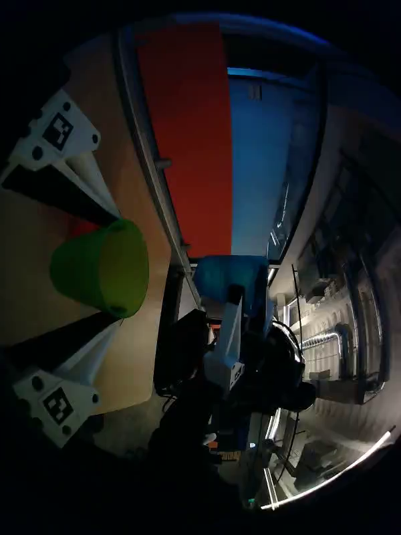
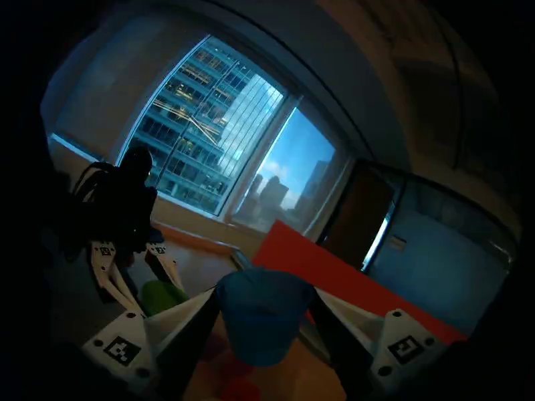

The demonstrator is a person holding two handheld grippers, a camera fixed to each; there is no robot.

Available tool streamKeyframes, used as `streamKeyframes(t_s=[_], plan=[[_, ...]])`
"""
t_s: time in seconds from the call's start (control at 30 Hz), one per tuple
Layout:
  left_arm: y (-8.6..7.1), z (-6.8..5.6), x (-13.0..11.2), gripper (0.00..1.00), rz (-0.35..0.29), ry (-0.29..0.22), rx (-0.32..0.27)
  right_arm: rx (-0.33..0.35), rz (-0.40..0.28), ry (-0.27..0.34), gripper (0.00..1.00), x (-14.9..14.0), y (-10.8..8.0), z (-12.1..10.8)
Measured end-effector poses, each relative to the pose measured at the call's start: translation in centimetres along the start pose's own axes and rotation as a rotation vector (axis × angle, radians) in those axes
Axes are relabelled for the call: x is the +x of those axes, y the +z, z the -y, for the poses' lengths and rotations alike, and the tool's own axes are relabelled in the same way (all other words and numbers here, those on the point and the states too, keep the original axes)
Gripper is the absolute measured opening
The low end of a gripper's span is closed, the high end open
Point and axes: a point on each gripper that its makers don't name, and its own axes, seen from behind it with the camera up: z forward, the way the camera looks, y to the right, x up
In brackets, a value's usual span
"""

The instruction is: Pour water

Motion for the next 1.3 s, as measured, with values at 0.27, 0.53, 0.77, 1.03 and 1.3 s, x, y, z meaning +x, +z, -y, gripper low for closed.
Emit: streamKeyframes(t_s=[0.27, 0.53, 0.77, 1.03, 1.3], plan=[[0.0, -0.4, 0.5, 0.87, -0.008, 0.0, -0.008, -0.005, -0.002, -0.073, 0.93, 1.0, 0.5, 0.0], [-0.1, -0.7, 0.8, 0.87, -0.01, 0.005, -0.011, -0.014, -0.01, -0.142, 0.93, 2.1, 0.9, -0.4], [-0.1, -0.9, 1.0, 0.87, -0.015, 0.006, -0.013, -0.022, -0.011, -0.198, 0.93, 2.7, 1.2, -0.7], [-0.1, -1.1, 1.1, 0.87, -0.018, 0.007, -0.017, -0.027, -0.011, -0.265, 0.93, 3.3, 1.6, -0.6], [-0.1, -1.1, 1.0, 0.87, -0.018, 0.01, -0.019, -0.027, -0.004, -0.334, 0.93, 3.6, 2.0, -0.3]])
